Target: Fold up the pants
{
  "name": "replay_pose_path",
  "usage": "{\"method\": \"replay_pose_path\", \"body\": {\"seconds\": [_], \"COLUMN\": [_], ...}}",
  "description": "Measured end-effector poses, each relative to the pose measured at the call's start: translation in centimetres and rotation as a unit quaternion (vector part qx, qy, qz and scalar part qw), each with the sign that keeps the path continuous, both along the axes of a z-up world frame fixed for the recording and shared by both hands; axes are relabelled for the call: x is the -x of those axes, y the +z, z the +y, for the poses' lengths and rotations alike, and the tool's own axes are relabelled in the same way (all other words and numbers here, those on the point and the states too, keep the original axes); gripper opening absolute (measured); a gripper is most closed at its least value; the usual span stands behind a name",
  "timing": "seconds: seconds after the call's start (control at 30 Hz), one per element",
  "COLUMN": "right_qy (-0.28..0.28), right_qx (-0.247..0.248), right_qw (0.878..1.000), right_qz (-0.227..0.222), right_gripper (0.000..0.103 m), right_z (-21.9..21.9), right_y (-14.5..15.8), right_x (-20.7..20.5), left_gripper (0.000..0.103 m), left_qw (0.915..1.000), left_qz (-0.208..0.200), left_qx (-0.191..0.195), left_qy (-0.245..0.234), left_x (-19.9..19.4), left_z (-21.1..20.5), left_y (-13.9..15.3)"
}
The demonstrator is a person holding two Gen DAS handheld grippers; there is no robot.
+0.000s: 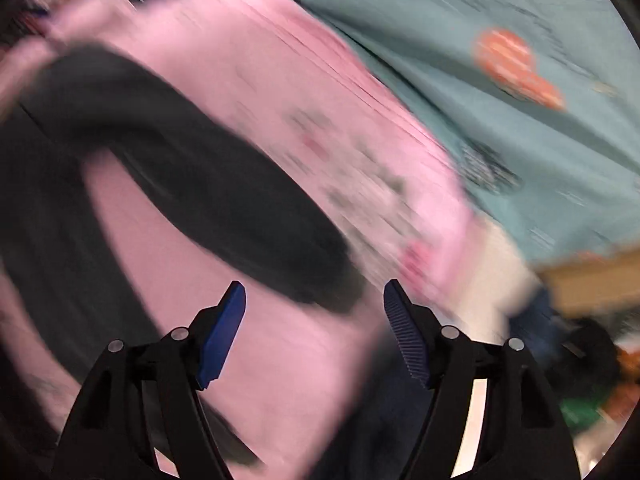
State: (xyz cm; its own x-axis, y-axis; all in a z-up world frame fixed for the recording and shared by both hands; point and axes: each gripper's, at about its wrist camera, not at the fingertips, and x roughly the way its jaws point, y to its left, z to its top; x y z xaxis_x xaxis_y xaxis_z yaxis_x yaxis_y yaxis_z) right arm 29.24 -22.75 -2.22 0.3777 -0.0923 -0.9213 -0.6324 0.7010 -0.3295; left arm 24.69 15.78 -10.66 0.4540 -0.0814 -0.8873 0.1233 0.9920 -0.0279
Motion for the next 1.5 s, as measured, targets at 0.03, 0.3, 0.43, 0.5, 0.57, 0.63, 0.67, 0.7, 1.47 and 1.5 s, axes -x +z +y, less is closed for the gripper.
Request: {"method": "replay_pose_path", "body": {"seconds": [0.03,0.3,0.43,0.5,0.57,0.63,0.67,0.7,1.47,1.5], "right_qy": [0.011,0.08,0.111,0.122,0.128,0.131,0.131,0.131,0.193,0.179], "right_qx": [-0.045,-0.104,-0.073,-0.068,-0.069,-0.075,-0.067,-0.065,-0.09,-0.088], "right_qw": [0.999,0.98,0.964,0.958,0.952,0.943,0.941,0.942,0.97,0.972], "right_qz": [0.022,0.151,0.229,0.25,0.27,0.297,0.304,0.303,0.115,0.126], "right_gripper": [0.072,0.072,0.072,0.072,0.06,0.04,0.033,0.029,0.004,0.004], "right_z": [1.2,11.2,12.7,13.1,13.4,13.7,13.9,14.0,12.7,12.7], "right_y": [-0.5,-9.1,-12.0,-12.6,-12.8,-13.1,-13.3,-13.4,-4.7,-7.0], "right_x": [-1.6,-10.3,-10.6,-10.8,-10.8,-10.7,-10.4,-10.3,23.0,24.7], "left_gripper": [0.086,0.043,0.047,0.056,0.063,0.067,0.067,0.067,0.008,0.008], "left_qw": [0.9997,0.9778,0.9669,0.9637,0.9619,0.9552,0.9529,0.9482,0.9521,0.9511], "left_qz": [0.012,0.116,0.129,0.135,0.137,0.142,0.144,0.151,-0.045,-0.034], "left_qx": [0.014,0.083,0.073,0.064,0.056,0.065,0.066,0.066,-0.099,-0.104], "left_qy": [-0.015,-0.154,-0.208,-0.221,-0.23,-0.252,-0.259,-0.271,-0.286,-0.289], "left_x": [-0.7,-5.2,-5.5,-6.1,-6.7,-7.0,-7.0,-7.0,14.1,15.4], "left_z": [-0.3,-2.9,-3.6,-3.7,-4.0,-4.5,-4.7,-5.1,-7.1,-7.5], "left_y": [-0.7,-6.6,-6.9,-6.9,-6.7,-6.5,-6.3,-6.5,4.5,3.5]}}
